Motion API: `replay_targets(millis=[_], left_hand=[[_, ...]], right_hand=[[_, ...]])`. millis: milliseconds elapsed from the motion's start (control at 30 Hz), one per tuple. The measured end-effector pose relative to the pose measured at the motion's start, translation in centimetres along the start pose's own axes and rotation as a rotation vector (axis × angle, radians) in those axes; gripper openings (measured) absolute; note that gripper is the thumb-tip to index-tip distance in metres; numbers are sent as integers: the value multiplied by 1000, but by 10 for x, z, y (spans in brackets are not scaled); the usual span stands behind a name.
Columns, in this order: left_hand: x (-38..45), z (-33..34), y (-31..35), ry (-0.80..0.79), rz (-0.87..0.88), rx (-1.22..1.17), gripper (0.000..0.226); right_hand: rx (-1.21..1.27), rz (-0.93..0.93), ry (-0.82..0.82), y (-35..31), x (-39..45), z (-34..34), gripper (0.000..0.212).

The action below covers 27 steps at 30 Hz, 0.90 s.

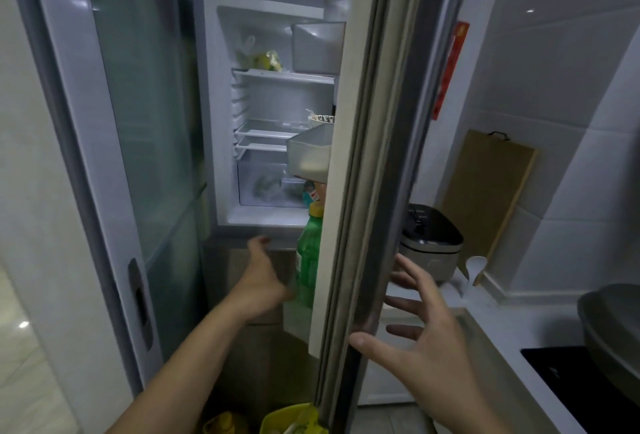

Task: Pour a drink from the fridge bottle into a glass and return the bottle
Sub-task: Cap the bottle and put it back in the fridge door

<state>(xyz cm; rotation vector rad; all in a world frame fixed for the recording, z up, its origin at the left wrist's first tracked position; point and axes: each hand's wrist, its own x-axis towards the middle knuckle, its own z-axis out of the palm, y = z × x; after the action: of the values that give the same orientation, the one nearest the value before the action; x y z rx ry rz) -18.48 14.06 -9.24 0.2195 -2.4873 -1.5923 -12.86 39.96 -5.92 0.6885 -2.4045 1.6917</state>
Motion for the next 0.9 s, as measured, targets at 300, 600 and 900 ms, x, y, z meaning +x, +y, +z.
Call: replay_targets(millis=[300,600,900], left_hand=[[-51,-62,48,258,452,-140,79],[-34,-68,46,671,663,635,113],[29,-77,38,758,369,1005,121]], right_hand=[[-77,-62,-90,4,27,44,98],[-322,-196,-158,5,104,63,83],[-946,-388,-68,48,210,45,90]])
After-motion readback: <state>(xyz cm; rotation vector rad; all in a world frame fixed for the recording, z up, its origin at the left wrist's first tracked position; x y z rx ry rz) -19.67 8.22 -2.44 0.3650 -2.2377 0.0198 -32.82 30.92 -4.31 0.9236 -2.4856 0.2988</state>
